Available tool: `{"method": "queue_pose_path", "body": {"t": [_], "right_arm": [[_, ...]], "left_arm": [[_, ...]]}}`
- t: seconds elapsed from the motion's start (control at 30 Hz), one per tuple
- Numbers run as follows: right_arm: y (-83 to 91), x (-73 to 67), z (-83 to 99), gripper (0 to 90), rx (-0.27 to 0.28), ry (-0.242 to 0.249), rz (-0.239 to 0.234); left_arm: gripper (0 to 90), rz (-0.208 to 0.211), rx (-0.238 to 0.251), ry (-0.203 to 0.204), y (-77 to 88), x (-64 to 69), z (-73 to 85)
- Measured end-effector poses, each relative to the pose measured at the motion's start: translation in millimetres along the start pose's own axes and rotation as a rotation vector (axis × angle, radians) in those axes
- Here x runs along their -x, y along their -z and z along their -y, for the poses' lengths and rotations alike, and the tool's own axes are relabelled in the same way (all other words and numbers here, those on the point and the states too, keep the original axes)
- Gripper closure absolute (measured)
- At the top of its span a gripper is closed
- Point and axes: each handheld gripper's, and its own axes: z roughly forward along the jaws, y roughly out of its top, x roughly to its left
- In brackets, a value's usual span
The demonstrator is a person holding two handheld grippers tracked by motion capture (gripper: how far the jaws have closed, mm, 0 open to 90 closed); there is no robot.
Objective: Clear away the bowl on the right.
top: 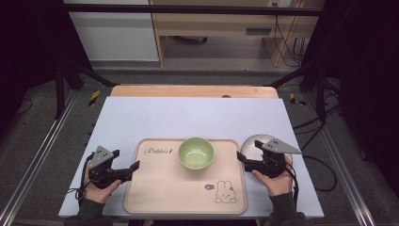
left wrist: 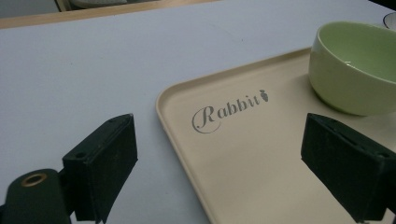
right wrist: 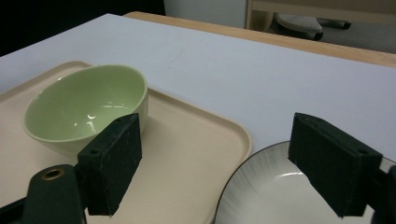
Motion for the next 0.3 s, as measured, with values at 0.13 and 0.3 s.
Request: {"method": "queue_pose_path", "body": {"t": [0.13, 0.3], "right_arm": [[4.0, 3.1, 3.4, 17.7, 0.002, -0.005, 0.005], [6.5, 3.8, 4.0, 17.6, 0.008, 0.002, 0.007]], "left_arm": [[10.7, -0.003, -0.006, -0.003, -0.1, -1.4, 0.9], [10.7, -0.001, -0.005, -0.003, -0.2, -1.2, 1.0]]}}
